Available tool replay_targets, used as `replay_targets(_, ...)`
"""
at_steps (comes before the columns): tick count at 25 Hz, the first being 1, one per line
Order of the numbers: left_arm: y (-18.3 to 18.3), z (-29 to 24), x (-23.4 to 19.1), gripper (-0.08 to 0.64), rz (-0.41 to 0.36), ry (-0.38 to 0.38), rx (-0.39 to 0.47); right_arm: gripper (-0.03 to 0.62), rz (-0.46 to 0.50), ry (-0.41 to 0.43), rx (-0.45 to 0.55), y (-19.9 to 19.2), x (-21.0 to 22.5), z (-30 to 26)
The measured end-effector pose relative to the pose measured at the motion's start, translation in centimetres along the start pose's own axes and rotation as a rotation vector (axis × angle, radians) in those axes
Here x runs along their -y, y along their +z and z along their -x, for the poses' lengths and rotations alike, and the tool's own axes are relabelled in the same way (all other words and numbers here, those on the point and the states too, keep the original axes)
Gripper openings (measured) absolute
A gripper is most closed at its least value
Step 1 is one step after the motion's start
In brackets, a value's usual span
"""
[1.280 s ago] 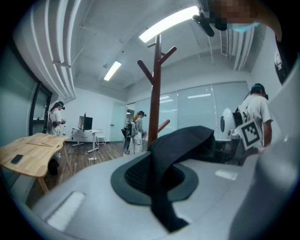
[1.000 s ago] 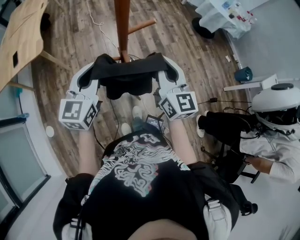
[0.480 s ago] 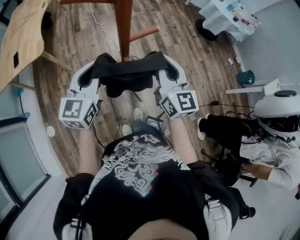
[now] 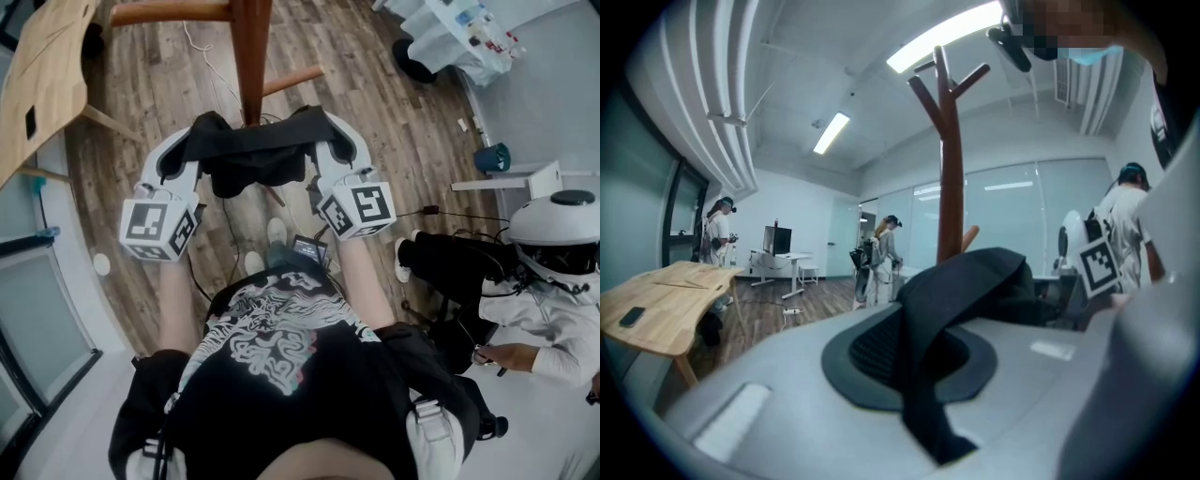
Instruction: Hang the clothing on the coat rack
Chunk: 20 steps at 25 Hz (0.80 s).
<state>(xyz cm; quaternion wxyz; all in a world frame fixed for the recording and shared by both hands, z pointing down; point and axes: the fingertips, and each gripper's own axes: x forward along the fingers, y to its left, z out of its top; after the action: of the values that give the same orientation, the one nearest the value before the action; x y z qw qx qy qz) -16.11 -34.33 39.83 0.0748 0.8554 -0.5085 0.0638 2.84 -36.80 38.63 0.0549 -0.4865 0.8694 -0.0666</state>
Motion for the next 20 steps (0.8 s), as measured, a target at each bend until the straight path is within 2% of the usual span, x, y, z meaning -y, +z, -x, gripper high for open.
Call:
replay_targets(12, -2.3, -2.2, -0.8, 0.006, 0.028, -0.011, -0.045, 0.014, -0.014, 0.005, -0.053, -2.5, 0.9, -1.8)
replay_targets(20, -4.1, -3.8, -0.9, 0.006, 0.039, -0.018, -0.076, 0.014, -0.022, 0.018, -0.133, -6.0, 1.2, -2.5)
